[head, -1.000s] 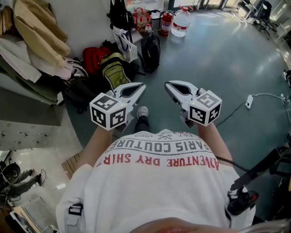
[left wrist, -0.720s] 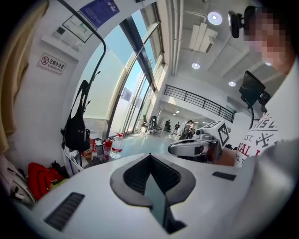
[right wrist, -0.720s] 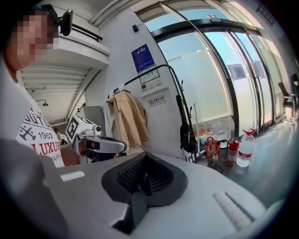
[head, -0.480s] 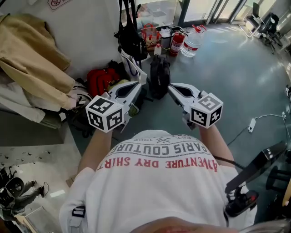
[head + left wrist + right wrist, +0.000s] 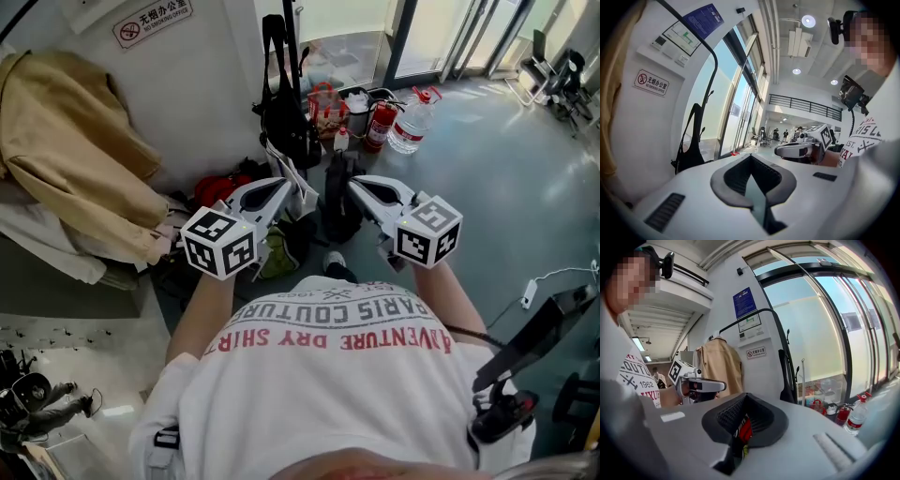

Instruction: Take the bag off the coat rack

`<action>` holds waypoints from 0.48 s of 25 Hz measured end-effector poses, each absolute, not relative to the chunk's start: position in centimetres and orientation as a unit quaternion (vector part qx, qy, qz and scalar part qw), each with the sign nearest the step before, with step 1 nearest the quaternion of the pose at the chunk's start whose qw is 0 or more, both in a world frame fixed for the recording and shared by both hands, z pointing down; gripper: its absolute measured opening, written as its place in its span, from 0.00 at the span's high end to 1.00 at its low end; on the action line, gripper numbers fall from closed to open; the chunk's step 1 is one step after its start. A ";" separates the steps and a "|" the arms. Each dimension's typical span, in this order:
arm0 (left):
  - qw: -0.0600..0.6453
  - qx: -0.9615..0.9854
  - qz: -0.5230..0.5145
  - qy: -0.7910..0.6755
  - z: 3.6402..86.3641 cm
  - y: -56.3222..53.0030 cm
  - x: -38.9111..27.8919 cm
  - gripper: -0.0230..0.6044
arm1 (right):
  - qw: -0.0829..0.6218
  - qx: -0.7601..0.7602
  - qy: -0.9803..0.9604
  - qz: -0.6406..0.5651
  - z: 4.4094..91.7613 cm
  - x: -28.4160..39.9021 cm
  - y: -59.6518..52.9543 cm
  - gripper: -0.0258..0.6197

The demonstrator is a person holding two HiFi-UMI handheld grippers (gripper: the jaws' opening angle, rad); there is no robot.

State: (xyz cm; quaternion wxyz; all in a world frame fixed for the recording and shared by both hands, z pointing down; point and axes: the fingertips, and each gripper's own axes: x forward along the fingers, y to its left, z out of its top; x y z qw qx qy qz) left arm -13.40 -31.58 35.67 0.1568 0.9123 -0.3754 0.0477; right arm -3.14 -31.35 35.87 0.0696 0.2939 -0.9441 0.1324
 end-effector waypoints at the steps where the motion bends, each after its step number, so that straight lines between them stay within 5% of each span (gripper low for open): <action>1: 0.158 0.911 0.048 -0.379 35.8 -32.3 -13.4 0.96 | 0.070 0.288 -0.946 0.132 36.0 -3.4 -32.1 0.96; 12: 0.158 0.903 0.036 -0.397 36.6 -41.4 -12.7 0.96 | 0.068 0.249 -0.953 0.159 38.3 -3.8 -42.4 0.96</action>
